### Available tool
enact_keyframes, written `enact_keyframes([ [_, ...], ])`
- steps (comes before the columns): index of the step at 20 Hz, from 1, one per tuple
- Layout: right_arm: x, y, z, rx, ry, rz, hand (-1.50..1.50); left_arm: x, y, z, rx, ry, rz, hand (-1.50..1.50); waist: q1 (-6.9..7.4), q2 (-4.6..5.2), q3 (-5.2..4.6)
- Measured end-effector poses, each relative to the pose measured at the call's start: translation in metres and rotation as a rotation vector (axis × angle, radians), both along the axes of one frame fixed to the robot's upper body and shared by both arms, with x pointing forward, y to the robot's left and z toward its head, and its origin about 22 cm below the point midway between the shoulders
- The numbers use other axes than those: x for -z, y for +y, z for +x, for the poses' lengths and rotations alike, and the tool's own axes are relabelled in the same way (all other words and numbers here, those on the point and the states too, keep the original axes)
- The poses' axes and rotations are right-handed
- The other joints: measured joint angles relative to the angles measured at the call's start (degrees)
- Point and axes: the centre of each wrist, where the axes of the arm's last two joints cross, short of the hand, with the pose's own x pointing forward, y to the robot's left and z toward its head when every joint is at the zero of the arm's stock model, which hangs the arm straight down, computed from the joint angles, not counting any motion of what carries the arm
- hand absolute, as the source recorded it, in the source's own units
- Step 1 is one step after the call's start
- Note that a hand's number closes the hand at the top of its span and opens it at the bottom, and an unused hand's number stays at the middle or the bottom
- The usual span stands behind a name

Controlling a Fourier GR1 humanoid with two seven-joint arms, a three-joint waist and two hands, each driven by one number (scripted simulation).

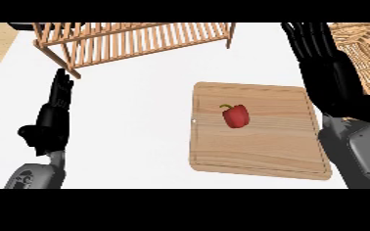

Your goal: Pick the bell pepper from the cutting board and place it in the basket

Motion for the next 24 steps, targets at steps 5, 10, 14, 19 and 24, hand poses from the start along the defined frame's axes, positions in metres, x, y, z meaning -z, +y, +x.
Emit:
enact_keyframes([
  [5, -0.018, 0.006, 0.025, -0.198, -0.039, -0.045, 1.5, -0.011, 0.002, 0.014, 0.079, 0.096, 0.006, 0.0, 3.09, -0.33, -0.64],
  [10, -0.046, 0.038, 0.02, -0.513, -0.25, -0.406, -1.5, -0.01, 0.0, 0.017, 0.151, 0.213, -0.024, 0.0, 5.44, -0.41, -0.95],
  [14, -0.007, 0.078, -0.003, -0.629, -0.379, -0.548, -1.5, -0.02, 0.012, 0.023, 0.156, 0.276, -0.053, 0.0, 4.39, -0.89, -0.92],
  [19, 0.019, 0.122, -0.038, -0.602, -0.427, -0.64, -1.5, -0.025, 0.026, 0.024, 0.142, 0.32, -0.067, 0.0, 2.74, -1.45, -0.98],
  [24, -0.017, 0.134, -0.057, -0.527, -0.383, -0.882, -1.5, -0.026, 0.036, 0.022, 0.132, 0.338, -0.076, 0.0, 1.59, -2.1, -1.14],
])
